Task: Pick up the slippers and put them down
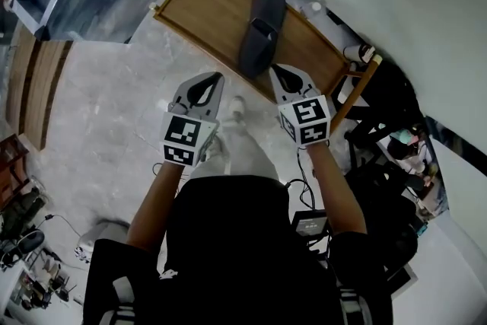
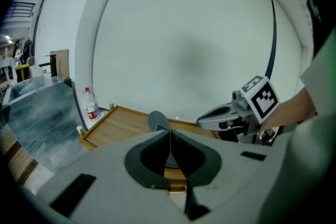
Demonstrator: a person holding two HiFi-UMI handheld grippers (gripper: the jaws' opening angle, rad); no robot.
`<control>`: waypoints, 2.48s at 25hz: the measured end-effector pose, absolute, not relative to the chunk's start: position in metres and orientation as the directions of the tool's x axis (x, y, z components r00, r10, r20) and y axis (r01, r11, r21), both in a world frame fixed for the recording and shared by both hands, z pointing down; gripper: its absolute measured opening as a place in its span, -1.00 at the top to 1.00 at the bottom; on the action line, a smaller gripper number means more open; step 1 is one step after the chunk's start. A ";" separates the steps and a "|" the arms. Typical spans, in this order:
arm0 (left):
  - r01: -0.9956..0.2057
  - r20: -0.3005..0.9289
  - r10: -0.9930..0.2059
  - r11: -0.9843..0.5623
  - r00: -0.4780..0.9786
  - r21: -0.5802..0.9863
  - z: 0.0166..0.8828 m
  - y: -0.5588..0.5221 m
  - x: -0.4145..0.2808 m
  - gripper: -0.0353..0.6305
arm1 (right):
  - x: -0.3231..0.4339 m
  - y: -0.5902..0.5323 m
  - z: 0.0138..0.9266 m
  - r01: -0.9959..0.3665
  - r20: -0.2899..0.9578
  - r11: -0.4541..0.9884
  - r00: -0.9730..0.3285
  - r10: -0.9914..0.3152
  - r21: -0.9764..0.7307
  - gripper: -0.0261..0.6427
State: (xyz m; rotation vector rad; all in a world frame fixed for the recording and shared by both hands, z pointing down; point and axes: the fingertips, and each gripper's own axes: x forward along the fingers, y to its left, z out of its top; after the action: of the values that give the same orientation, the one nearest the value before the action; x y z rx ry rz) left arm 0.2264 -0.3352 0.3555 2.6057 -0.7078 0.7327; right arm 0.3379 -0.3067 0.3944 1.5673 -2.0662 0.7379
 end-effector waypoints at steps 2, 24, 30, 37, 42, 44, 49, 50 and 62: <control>-0.553 0.567 -0.372 -0.812 0.734 0.183 0.361 -0.336 0.227 0.87 | 0.341 -0.311 0.405 -0.963 0.647 0.212 -0.267 -0.714 -0.165 0.95; -0.628 0.676 -0.359 -0.752 0.643 0.198 0.410 -0.347 0.207 0.87 | 0.361 -0.358 0.509 -0.948 0.801 0.046 -0.291 -0.523 -0.315 0.50; -0.653 0.668 -0.398 -0.737 0.629 0.177 0.417 -0.352 0.198 0.87 | 0.362 -0.367 0.528 -0.949 0.825 0.012 -0.280 -0.492 -0.315 0.43; -0.669 0.693 -0.377 -0.715 0.615 0.204 0.422 -0.351 0.187 0.87 | 0.366 -0.375 0.549 -0.954 0.863 -0.061 -0.238 -0.445 -0.295 0.42; -0.680 0.697 -0.378 -0.701 0.609 0.214 0.424 -0.355 0.180 0.87 | 0.366 -0.375 0.557 -0.954 0.876 -0.081 -0.230 -0.424 -0.290 0.56; -0.687 0.691 -0.394 -0.697 0.606 0.205 0.426 -0.359 0.178 0.87 | 0.365 -0.374 0.557 -0.957 0.878 -0.076 -0.225 -0.422 -0.281 0.64; -0.692 0.671 -0.424 -0.698 0.608 0.186 0.426 -0.364 0.176 0.87 | 0.366 -0.371 0.555 -0.963 0.882 -0.064 -0.211 -0.422 -0.261 0.77; -0.693 0.670 -0.426 -0.696 0.608 0.187 0.426 -0.364 0.176 0.87 | 0.366 -0.370 0.554 -0.964 0.882 -0.061 -0.210 -0.423 -0.258 0.78; -0.693 0.660 -0.432 -0.695 0.615 0.190 0.424 -0.353 0.180 0.87 | 0.371 -0.363 0.521 -0.983 0.848 0.047 -0.177 -0.500 -0.177 0.87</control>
State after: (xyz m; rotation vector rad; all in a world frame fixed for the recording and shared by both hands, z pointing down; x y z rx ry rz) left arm 0.1804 -0.3535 0.4241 2.4104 -0.8925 0.8232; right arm 0.3708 -0.3631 0.5210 1.4962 -1.7382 1.0515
